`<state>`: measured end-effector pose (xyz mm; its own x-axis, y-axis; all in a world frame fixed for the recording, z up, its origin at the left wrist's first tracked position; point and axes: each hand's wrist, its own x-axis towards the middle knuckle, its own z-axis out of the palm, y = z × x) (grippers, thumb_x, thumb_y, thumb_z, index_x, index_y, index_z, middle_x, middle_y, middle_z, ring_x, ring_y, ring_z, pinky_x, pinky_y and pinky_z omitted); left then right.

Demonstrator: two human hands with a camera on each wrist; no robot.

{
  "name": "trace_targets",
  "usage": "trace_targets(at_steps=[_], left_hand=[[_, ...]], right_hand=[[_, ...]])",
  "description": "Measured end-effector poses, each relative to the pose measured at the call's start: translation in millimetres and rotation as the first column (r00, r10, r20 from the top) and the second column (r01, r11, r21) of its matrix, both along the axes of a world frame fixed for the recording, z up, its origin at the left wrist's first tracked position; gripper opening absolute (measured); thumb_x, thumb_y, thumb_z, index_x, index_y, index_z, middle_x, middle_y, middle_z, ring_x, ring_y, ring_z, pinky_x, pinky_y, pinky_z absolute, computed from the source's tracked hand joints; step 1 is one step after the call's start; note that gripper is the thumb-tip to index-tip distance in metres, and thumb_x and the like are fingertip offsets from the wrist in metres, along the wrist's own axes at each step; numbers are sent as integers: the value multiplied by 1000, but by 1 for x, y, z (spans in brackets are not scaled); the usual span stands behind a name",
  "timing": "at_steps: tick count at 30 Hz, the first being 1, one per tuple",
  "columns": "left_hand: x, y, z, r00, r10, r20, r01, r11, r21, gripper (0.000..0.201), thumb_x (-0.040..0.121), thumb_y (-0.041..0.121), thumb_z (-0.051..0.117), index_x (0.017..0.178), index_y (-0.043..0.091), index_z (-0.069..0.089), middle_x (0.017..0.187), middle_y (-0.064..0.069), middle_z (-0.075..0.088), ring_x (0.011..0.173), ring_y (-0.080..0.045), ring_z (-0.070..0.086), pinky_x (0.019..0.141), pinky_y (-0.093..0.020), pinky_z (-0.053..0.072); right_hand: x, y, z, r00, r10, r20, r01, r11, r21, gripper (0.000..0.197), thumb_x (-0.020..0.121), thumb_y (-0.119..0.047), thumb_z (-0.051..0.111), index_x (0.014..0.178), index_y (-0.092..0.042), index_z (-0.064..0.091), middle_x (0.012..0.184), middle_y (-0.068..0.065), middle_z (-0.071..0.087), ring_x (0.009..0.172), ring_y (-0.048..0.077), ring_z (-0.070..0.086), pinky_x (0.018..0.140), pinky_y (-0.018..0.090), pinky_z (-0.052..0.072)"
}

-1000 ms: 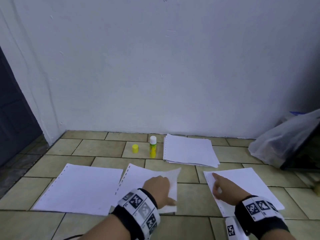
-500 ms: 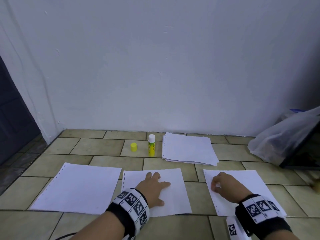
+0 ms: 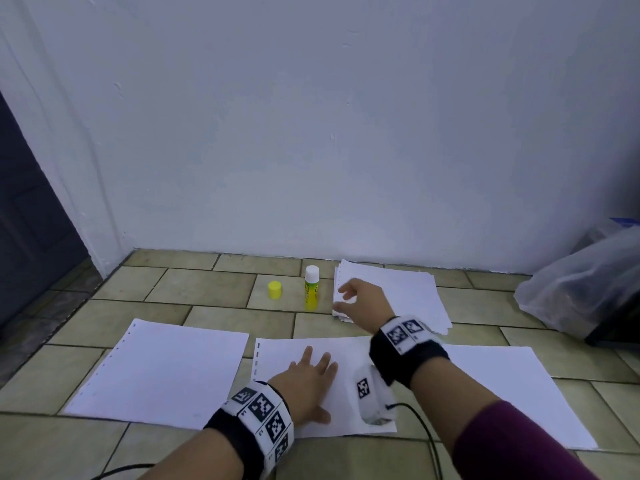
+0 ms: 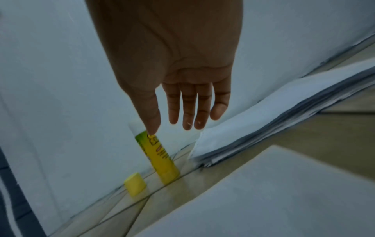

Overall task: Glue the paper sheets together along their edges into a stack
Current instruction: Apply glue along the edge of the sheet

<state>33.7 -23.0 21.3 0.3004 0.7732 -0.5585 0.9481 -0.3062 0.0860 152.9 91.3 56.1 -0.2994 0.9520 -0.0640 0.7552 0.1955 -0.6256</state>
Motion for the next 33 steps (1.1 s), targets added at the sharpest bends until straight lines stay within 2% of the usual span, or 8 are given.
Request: trace_targets(at_steps=[5, 10, 15, 20, 23, 26, 28, 33], left_hand=[[-2, 7, -8, 994, -68, -90, 67, 998, -22, 82, 98, 45, 45, 153, 3, 1, 161, -11, -5, 144, -46, -4, 118, -54, 13], [-5, 7, -8, 999, -43, -3, 43, 999, -14, 83, 97, 44, 48, 154, 11, -2, 162, -7, 0, 144, -47, -3, 119, -53, 5], [-5, 4, -5, 1000, 11, 18, -11, 1000, -15, 84, 97, 40, 50, 154, 9, -3, 161, -6, -10, 147, -34, -13, 118, -48, 13], [-8, 0, 3, 998, 24, 65, -26, 1000, 16, 84, 96, 45, 51, 154, 13, -2, 162, -3, -8, 148, -29, -10, 120, -43, 13], [-6, 2, 4, 999, 7, 46, -10, 998, 60, 85, 93, 49, 53, 154, 10, 7, 160, -7, 1, 146, -33, 3, 117, -46, 22], [1, 6, 4, 996, 43, 80, -51, 993, 108, 78, 84, 50, 63, 141, 10, 28, 147, -9, 21, 134, -33, 23, 103, -48, 39], [5, 9, 5, 995, 54, 83, -63, 992, 112, 80, 81, 50, 65, 142, 17, 26, 146, -6, 20, 132, -32, 23, 97, -47, 44], [11, 14, 4, 998, 58, 23, -60, 992, 115, 85, 83, 55, 60, 150, 31, 13, 153, -3, 13, 139, -36, 12, 102, -46, 40]], right_hand=[[-42, 23, -10, 998, -26, -50, 24, 998, -53, 51, 84, -25, 69, 130, -14, 49, 125, 8, 56, 115, 21, 53, 89, 27, 43], [-56, 28, -16, 1000, -11, -2, 11, 1000, -9, 36, 88, -26, 65, 118, -10, 57, 118, 7, 62, 109, 22, 56, 82, 24, 39], [-29, 25, 9, 999, 34, -9, -34, 999, -24, 31, 89, -28, 61, 114, -9, 59, 104, 9, 63, 91, 19, 53, 76, 26, 37], [30, 14, 45, 985, 123, 119, -86, 957, -276, 23, 81, -37, 70, 98, -23, 65, 85, -3, 58, 68, 14, 58, 59, 25, 52], [61, 4, 49, 982, 70, 174, -37, 982, -187, 30, 70, -33, 80, 94, -22, 67, 83, -6, 54, 69, 8, 55, 47, 20, 50], [77, -5, 38, 999, -50, 10, 50, 990, -130, 34, 65, -24, 84, 92, -18, 64, 91, 2, 58, 70, 12, 56, 44, 22, 46], [80, -9, 28, 990, -115, -87, 110, 992, -62, 31, 66, -12, 81, 91, -15, 62, 97, 8, 59, 69, 14, 56, 42, 20, 46], [66, -21, 7, 992, -88, -88, 94, 993, 68, 27, 72, -6, 75, 88, -18, 57, 86, 7, 61, 72, 24, 61, 64, 35, 56]])
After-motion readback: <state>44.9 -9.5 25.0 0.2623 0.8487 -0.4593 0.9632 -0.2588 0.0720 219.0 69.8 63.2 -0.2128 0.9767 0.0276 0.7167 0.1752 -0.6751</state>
